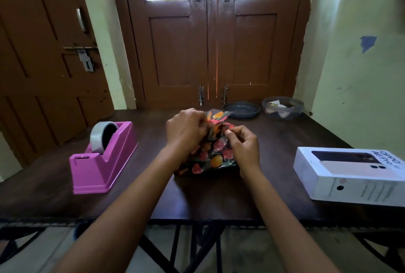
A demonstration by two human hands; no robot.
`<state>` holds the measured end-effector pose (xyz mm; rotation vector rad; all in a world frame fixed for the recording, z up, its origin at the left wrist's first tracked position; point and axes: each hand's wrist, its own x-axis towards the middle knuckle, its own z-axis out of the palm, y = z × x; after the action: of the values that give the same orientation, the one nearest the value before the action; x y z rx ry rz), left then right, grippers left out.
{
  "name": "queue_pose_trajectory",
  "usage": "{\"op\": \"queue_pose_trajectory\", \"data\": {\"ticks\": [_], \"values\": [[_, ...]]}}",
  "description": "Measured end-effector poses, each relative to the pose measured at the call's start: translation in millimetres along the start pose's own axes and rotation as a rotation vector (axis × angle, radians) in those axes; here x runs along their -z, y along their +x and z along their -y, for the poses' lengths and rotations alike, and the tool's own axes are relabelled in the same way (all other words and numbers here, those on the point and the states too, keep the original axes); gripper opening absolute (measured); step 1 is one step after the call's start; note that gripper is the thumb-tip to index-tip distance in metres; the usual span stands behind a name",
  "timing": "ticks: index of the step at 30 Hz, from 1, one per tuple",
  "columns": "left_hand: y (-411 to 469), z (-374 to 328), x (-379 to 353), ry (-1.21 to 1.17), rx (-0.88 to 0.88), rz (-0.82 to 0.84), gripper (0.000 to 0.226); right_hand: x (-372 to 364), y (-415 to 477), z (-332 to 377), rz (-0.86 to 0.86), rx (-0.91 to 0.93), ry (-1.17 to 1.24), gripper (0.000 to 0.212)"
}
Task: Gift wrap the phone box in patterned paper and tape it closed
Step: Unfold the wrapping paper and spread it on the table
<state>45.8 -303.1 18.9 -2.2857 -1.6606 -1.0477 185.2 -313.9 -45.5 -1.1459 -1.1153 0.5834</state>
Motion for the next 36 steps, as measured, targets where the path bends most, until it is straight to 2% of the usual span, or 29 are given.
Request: {"op": "queue_pose_trajectory", "data": {"ticks": [3,6,11,14,16,18,20,23,24,27,31,34,36], "values": [[11,14,3,-0.193,0.239,-0.017,0.013,6,8,-1,-0.055,-0.061,-0.053,0.019],[16,30,5,-0.285,0.4,-0.074,0.013,9,13,1,-0.079,-0.094,-0.092,0.019],[17,46,6,-0.428,0.537,-0.104,0.011,14,13,0,-0.132,-0.167,-0.129,0.017],[16,55,3,-0.544,0.618,-0.152,0.02,16,12,5,-0.176,-0.192,-0.111,0.016],[14,60,2,-0.521,0.629,-0.159,0.02,19,10,7,-0.219,-0.202,-0.112,0.013],[12,62,2,-0.409,0.581,-0.149,0.011,23,10,7,-0.209,-0.191,-0.234,0.011],[8,61,2,-0.307,0.482,-0.132,0.009,26,9,10,-0.107,-0.189,-0.468,0.014],[4,56,1,-0.147,0.27,-0.072,0.018,26,8,11,0.028,-0.058,-0.753,0.053],[2,53,1,-0.066,0.196,-0.035,0.02,24,7,13,0.035,0.03,-0.771,0.056],[2,48,-2,0.123,-0.012,0.015,0.028,20,5,19,0.063,0.209,-0.739,0.037],[3,41,-5,0.104,-0.221,0.018,0.024,21,4,21,0.104,0.195,-0.637,0.029],[2,33,-8,0.037,-0.231,-0.014,0.024,22,3,23,0.141,0.191,-0.573,0.031],[2,31,-10,0.031,-0.232,-0.046,0.03,21,6,24,0.155,0.182,-0.667,0.032]]}}
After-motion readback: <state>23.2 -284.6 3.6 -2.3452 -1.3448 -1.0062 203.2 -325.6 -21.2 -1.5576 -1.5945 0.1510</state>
